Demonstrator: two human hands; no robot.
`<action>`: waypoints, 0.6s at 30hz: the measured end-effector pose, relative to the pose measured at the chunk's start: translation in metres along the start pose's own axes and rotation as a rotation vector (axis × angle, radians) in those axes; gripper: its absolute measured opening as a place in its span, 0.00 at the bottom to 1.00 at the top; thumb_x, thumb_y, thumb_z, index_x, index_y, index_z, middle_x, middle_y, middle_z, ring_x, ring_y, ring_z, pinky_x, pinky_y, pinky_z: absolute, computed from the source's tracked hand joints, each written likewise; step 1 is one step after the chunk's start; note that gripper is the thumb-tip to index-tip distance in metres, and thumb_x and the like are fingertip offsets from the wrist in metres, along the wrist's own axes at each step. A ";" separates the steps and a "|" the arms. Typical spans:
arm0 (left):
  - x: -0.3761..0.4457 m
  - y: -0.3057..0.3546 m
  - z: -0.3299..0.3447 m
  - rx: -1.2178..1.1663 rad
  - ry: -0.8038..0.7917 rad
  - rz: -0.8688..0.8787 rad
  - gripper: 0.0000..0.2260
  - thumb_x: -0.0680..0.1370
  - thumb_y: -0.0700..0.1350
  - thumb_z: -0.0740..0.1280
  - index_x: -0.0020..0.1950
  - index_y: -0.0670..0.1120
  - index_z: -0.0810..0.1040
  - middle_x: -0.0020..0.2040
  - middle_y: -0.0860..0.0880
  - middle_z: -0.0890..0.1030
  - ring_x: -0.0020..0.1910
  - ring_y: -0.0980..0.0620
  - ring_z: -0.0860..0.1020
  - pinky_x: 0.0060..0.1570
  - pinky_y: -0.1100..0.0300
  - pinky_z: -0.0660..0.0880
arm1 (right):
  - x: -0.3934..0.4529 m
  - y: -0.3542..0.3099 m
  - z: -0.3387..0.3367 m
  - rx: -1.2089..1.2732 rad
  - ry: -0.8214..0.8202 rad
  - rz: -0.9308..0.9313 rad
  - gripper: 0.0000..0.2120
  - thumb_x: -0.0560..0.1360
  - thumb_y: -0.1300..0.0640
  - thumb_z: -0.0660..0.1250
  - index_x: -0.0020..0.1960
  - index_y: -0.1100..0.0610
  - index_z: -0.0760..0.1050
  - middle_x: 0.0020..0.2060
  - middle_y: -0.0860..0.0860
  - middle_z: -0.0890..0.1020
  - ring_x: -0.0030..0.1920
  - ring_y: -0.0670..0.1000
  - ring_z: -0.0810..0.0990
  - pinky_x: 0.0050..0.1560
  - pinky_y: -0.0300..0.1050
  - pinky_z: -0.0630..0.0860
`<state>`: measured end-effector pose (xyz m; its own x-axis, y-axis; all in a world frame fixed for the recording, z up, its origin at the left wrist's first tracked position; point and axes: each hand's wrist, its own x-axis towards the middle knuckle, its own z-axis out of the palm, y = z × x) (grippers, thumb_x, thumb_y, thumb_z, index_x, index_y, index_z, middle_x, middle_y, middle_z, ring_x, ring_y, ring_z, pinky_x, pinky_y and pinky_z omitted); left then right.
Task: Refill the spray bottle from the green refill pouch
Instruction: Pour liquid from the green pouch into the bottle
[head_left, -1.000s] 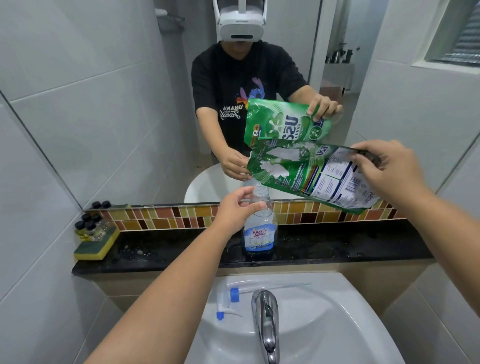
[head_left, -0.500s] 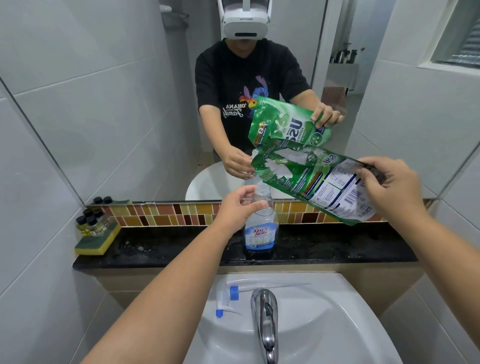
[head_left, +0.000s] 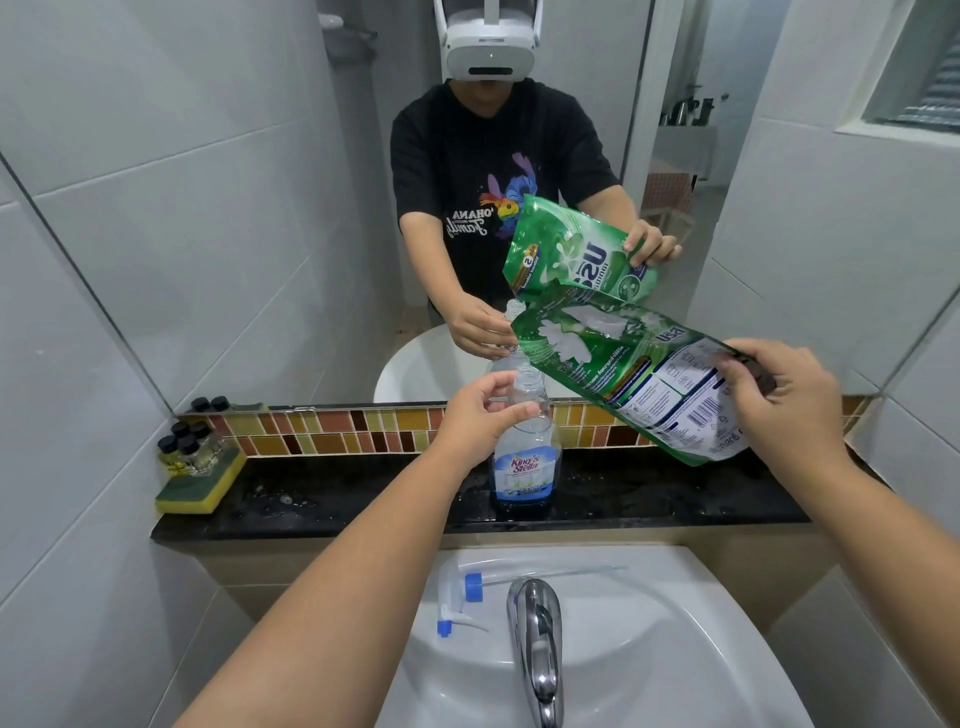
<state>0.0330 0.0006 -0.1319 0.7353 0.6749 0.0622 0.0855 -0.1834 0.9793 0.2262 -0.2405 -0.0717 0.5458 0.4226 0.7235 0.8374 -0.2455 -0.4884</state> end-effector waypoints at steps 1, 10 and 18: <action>0.001 0.000 0.000 -0.001 0.001 -0.001 0.23 0.71 0.51 0.77 0.64 0.56 0.74 0.60 0.55 0.79 0.56 0.58 0.78 0.51 0.59 0.79 | -0.001 0.000 0.000 -0.001 0.003 0.004 0.08 0.74 0.59 0.67 0.52 0.53 0.80 0.40 0.49 0.81 0.43 0.52 0.73 0.46 0.59 0.73; 0.003 -0.003 0.000 -0.005 0.002 -0.011 0.25 0.71 0.51 0.77 0.66 0.53 0.75 0.60 0.54 0.79 0.56 0.57 0.78 0.53 0.56 0.79 | -0.012 -0.003 0.002 0.007 0.020 0.049 0.07 0.74 0.60 0.68 0.52 0.54 0.80 0.39 0.48 0.80 0.43 0.52 0.73 0.46 0.61 0.73; 0.003 -0.003 0.000 -0.023 -0.006 -0.018 0.25 0.71 0.50 0.77 0.66 0.53 0.76 0.60 0.53 0.80 0.57 0.55 0.79 0.53 0.54 0.80 | -0.016 -0.008 0.001 -0.009 0.027 0.055 0.07 0.74 0.61 0.68 0.51 0.56 0.81 0.40 0.53 0.83 0.43 0.55 0.74 0.45 0.61 0.73</action>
<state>0.0349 0.0033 -0.1347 0.7378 0.6737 0.0431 0.0832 -0.1542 0.9845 0.2107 -0.2446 -0.0796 0.5915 0.3845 0.7088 0.8063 -0.2757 -0.5233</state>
